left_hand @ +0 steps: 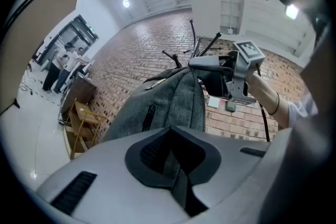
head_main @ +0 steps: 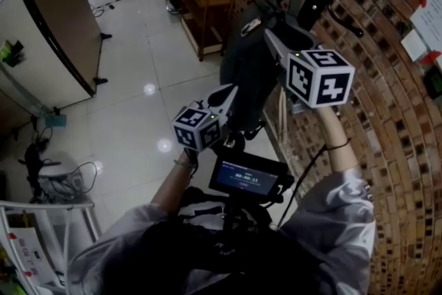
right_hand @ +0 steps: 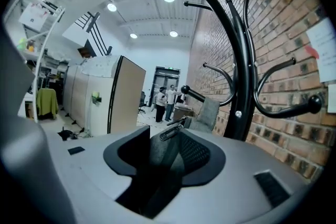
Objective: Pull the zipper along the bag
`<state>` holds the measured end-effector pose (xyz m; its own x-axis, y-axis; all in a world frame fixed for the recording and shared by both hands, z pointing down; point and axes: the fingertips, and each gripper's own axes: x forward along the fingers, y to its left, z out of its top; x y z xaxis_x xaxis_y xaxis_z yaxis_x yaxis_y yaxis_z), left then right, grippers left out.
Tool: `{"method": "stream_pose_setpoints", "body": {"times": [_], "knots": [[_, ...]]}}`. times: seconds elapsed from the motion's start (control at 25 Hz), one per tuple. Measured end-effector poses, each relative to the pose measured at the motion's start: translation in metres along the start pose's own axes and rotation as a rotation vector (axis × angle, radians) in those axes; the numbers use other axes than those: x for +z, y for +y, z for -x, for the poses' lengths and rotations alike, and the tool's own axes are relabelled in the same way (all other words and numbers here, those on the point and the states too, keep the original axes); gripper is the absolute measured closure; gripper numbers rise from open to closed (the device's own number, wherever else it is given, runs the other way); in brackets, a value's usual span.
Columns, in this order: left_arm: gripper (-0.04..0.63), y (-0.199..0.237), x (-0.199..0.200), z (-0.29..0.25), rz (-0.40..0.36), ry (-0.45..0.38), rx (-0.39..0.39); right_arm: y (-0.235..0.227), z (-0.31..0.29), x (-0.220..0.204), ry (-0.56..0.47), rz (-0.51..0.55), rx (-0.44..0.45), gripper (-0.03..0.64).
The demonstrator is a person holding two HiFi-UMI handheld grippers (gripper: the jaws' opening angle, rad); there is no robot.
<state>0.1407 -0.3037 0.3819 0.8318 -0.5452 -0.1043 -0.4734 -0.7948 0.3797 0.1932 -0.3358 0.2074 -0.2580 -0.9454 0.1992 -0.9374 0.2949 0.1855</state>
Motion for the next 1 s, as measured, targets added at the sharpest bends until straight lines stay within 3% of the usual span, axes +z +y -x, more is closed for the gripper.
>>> {"method": "stream_pose_setpoints", "body": {"times": [0.16, 0.24, 0.32, 0.44, 0.84, 1.0], "knots": [[0.588, 0.005, 0.002, 0.0, 0.009, 0.03, -0.067, -0.002, -0.003, 0.001, 0.017, -0.019, -0.071, 0.433], [0.589, 0.007, 0.002, 0.002, 0.012, 0.042, -0.098, -0.003, -0.001, 0.0, 0.018, -0.054, -0.094, 0.463], [0.588, 0.008, 0.003, 0.005, 0.018, 0.047, -0.13, -0.005, 0.001, 0.002, 0.014, -0.067, -0.129, 0.54], [0.589, 0.012, 0.004, 0.011, 0.021, 0.056, -0.164, -0.002, 0.002, 0.002, 0.026, -0.059, -0.164, 0.549], [0.588, 0.023, 0.004, 0.024, 0.058, 0.064, -0.2, -0.005, 0.01, 0.023, -0.023, -0.054, -0.265, 0.597], [0.588, 0.029, 0.006, 0.028, 0.063, 0.061, -0.201, -0.013, 0.018, 0.025, -0.037, -0.132, -0.288, 0.597]]}}
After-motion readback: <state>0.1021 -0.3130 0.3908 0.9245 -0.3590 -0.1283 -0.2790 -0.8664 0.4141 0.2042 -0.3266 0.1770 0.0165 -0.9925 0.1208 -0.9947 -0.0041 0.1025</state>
